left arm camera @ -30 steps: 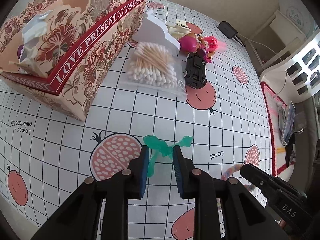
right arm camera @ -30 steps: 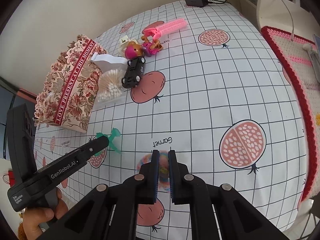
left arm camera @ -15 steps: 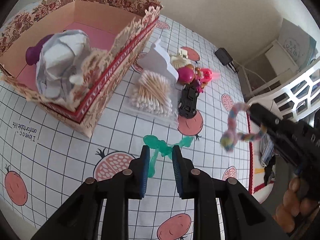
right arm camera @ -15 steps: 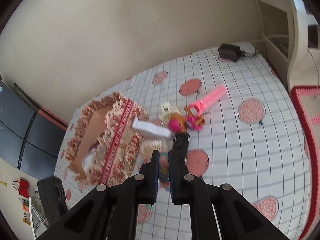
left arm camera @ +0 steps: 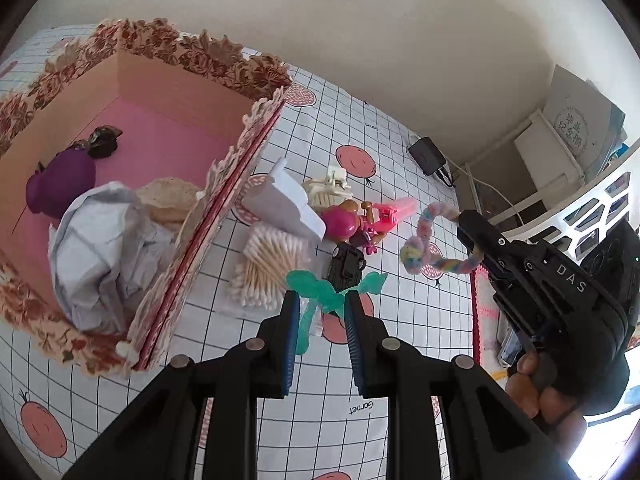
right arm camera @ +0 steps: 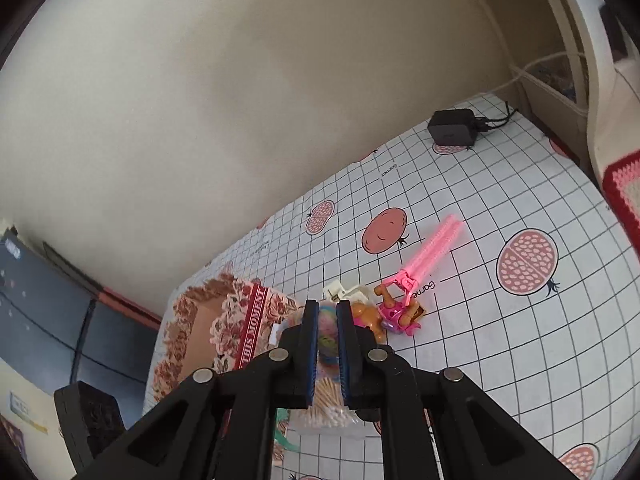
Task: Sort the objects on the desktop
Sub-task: 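Lift and carry the green figure and rainbow ring over the gift box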
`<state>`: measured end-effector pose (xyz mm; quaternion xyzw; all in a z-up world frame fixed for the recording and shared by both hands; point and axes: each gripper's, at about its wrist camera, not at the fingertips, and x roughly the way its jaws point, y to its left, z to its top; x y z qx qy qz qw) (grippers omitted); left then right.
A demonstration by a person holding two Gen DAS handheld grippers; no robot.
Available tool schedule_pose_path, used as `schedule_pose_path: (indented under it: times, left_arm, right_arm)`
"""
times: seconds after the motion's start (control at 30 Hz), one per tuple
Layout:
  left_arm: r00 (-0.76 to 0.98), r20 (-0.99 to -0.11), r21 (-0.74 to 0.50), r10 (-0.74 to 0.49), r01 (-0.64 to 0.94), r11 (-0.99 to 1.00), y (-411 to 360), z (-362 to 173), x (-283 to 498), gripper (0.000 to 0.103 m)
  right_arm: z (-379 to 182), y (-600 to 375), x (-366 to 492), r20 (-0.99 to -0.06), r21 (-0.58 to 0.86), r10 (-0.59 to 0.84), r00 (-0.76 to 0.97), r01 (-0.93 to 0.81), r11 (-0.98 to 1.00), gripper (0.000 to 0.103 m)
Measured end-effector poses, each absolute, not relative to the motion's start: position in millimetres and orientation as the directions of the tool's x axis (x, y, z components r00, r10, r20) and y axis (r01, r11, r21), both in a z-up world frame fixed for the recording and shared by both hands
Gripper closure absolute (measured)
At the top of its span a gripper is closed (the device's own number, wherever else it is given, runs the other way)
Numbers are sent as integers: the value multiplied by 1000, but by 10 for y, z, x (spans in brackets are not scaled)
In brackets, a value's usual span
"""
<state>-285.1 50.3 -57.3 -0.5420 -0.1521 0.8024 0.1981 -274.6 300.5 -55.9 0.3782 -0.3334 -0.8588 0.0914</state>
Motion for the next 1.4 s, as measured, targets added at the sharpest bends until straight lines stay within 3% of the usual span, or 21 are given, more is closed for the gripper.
schedule_pose_path:
  times: [0.17, 0.2, 0.57, 0.8, 0.93, 1.3, 1.37, 1.4]
  left_arm:
    - [-362, -818, -410, 447, -180, -894, 611, -494, -2955, 83]
    - [-370, -815, -406, 446, -185, -895, 620, -474, -2957, 88]
    - [-413, -833, -351, 367, -116, -929, 667, -471, -2787, 94]
    - [-389, -870, -283, 304, -110, -953, 815, -607, -2825, 92]
    - [-381, -885, -247, 267, -101, -964, 890, -710, -2894, 70]
    - [-375, -897, -231, 235, -56, -971, 985, -983, -3042, 71]
    - [-370, -899, -229, 232, -52, -972, 992, -1034, -3057, 77]
    - [-369, -900, -233, 234, -48, -971, 992, -1059, -3064, 85]
  right_arm:
    - [-772, 3199, -2754, -513, 775, -447, -733, -172, -608, 93]
    - [-806, 3200, -2759, -498, 796, -465, -731, -174, -580, 93]
    - [-789, 3183, -2648, -436, 849, -532, -726, -136, -511, 93]
    - [-916, 3391, -2609, -559, 789, -449, -696, -281, -546, 93]
    - [-1019, 3489, -2595, -583, 781, -439, -684, -323, -534, 93]
    - [-1071, 3479, -2609, -575, 794, -465, -674, -321, -517, 93]
    - [-1071, 3479, -2606, -577, 792, -462, -674, -322, -519, 93]
    - [-1066, 3480, -2609, -579, 790, -460, -674, -323, -522, 93]
